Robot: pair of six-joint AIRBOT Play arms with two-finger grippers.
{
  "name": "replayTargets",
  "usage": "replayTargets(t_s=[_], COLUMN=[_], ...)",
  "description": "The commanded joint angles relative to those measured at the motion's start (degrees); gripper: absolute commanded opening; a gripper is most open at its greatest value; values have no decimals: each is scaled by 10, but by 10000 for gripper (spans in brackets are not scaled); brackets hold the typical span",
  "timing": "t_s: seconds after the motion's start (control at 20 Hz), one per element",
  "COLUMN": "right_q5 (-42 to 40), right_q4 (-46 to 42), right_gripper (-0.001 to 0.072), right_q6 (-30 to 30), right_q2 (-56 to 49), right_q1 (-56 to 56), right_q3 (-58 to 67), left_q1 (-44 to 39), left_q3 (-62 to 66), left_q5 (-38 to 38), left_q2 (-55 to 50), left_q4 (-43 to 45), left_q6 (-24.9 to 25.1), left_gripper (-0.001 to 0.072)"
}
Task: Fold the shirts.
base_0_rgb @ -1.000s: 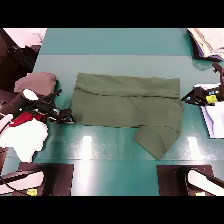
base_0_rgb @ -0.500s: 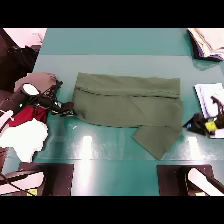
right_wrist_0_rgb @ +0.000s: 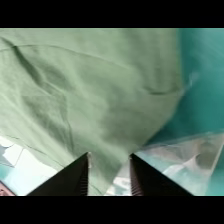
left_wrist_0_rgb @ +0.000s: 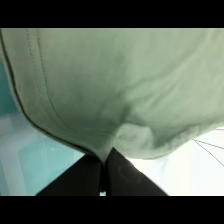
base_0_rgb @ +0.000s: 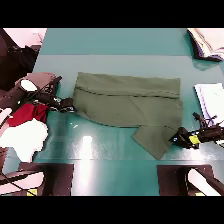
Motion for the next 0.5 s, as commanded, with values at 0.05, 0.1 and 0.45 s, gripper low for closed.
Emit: replayTargets(t_s=[0.05,0.1,0.45], right_q5=[-37,-29,89], right_q4=[-14,-14,-141], right_gripper=[15,15,13], right_q6=[6,2,-2], right_q2=[0,3,137], right_q1=[44,47,47], right_q3=[-9,-8,68], left_q1=[0,0,0], left_q3=[1,1,-50], left_q5=[-20,-31,-69], left_q2=[0,0,97], left_q4=[0,1,91], left_q6=[0,0,-27], left_gripper=[22,21,21])
